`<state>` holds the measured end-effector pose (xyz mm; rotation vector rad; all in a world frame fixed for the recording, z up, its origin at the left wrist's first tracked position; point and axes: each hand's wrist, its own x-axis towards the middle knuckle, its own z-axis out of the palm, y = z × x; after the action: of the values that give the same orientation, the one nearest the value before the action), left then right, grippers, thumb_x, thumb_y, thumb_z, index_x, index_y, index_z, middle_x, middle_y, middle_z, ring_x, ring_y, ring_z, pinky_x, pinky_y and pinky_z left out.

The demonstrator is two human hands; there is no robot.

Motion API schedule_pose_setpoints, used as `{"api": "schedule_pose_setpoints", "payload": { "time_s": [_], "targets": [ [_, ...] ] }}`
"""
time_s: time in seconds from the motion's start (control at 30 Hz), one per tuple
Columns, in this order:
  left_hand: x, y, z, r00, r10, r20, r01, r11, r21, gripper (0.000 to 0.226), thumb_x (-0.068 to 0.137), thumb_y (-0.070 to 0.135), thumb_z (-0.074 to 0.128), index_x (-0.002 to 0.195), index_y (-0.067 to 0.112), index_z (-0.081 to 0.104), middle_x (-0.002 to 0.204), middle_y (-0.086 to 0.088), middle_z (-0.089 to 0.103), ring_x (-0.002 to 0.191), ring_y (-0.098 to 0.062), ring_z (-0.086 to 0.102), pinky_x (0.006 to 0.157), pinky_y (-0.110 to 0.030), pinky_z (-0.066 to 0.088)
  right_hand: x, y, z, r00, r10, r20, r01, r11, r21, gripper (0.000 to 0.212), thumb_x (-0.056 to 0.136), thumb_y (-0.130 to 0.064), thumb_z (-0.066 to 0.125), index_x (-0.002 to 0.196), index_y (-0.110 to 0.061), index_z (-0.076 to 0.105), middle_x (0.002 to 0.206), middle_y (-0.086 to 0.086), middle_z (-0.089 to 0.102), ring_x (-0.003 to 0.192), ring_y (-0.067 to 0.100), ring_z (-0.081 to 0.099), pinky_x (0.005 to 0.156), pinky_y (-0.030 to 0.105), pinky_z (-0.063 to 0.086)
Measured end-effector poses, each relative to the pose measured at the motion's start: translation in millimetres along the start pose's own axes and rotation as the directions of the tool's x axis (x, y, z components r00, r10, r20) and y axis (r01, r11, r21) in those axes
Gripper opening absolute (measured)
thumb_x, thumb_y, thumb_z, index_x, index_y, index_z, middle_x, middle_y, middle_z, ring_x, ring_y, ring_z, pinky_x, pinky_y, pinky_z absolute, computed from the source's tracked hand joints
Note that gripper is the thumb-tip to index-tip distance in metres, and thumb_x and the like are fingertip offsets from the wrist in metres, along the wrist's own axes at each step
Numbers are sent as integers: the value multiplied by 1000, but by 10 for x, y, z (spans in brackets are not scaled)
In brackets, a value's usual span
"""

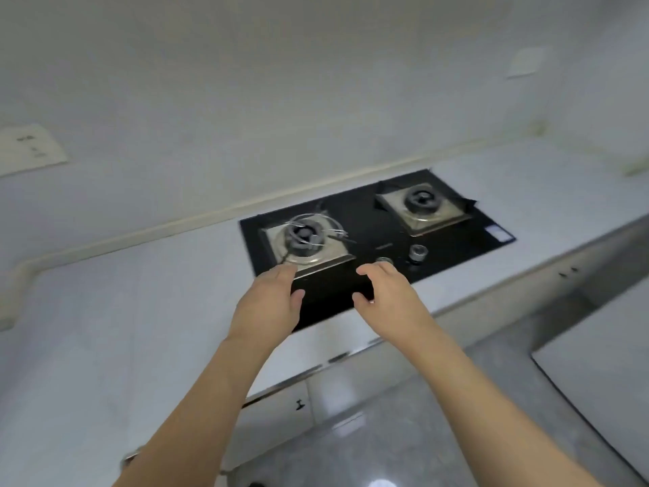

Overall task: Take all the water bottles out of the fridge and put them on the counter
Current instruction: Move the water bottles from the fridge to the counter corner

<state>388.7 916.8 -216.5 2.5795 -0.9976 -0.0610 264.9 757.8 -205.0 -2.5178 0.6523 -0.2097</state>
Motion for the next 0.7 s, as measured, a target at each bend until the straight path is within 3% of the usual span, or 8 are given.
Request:
{"api": "schedule_pose_setpoints", "payload": {
  "time_s": [0.17, 0.37, 0.7],
  "targets": [
    [20, 1191, 245, 984, 175, 13, -175, 984, -13, 41, 97, 31, 51, 136, 18, 46, 134, 1, 53, 121, -20, 50, 94, -34, 45, -615, 940, -726, 978, 175, -114, -176, 984, 2, 46, 93, -24, 55, 137, -15, 47, 138, 1, 44, 119, 20, 49, 99, 29, 40],
    [35, 2415, 467, 916, 398, 51, -397, 918, -25, 45, 97, 31, 49, 140, 18, 42, 139, 3, 49, 125, -19, 47, 97, -32, 43, -1188, 1711, -1411, 913, 332, -239, -324, 943, 73, 46, 93, -22, 53, 138, -13, 47, 140, 3, 45, 123, 19, 48, 98, 26, 37],
    [408, 3654, 1080, 798, 575, 181, -574, 816, -62, 48, 98, 33, 48, 142, 16, 41, 143, 1, 46, 130, -19, 44, 101, -33, 39, -1453, 2734, -1860, 800, 532, -278, -509, 847, 157, 47, 93, -25, 53, 138, -12, 46, 140, 5, 44, 127, 24, 44, 103, 32, 38]
  ]
}}
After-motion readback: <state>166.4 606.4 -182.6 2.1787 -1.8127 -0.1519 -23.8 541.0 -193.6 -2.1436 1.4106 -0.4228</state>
